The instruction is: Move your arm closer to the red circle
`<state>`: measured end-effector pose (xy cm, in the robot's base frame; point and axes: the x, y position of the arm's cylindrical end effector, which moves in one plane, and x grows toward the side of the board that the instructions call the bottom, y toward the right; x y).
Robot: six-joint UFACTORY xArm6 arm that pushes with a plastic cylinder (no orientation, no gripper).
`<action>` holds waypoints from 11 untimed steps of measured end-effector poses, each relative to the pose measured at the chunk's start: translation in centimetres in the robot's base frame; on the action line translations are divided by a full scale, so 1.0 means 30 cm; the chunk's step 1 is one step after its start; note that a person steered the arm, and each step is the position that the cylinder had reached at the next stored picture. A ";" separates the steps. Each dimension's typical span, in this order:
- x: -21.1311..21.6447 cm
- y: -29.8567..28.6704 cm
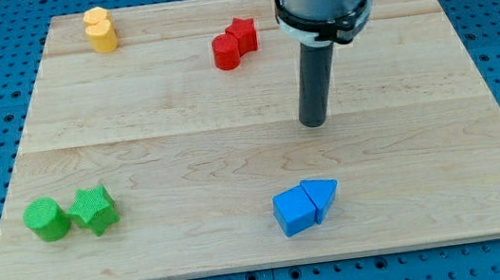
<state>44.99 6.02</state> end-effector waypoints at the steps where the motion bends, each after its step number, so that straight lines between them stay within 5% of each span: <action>1: 0.005 -0.162; 9: -0.065 -0.433; 11: -0.109 -0.307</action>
